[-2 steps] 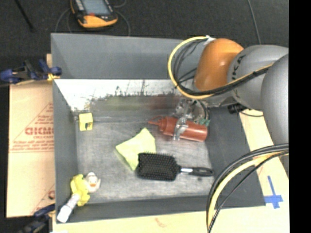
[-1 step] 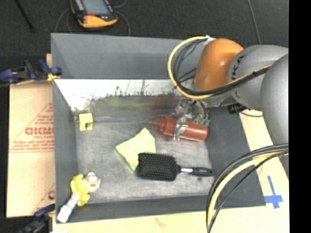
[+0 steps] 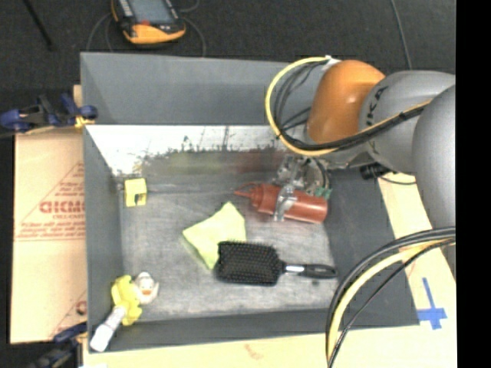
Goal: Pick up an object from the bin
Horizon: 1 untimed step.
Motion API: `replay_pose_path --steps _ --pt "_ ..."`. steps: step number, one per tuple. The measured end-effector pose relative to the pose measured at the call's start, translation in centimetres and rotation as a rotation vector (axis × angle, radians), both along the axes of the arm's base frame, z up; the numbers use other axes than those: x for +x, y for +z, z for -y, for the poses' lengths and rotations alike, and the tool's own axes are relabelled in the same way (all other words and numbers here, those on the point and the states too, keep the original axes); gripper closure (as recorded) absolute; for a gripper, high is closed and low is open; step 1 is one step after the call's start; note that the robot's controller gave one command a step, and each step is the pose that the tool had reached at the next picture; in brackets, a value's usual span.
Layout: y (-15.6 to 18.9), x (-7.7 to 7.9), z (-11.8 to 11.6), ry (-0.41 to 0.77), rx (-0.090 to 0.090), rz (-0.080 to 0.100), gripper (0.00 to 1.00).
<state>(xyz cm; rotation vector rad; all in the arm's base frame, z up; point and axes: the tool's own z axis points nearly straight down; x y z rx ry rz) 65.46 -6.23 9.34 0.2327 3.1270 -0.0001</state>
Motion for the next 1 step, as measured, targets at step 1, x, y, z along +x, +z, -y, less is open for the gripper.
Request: replay_pose_path --steps 1 --pt "1.61 -0.24 -0.01 0.000 0.001 -0.008 1.00"
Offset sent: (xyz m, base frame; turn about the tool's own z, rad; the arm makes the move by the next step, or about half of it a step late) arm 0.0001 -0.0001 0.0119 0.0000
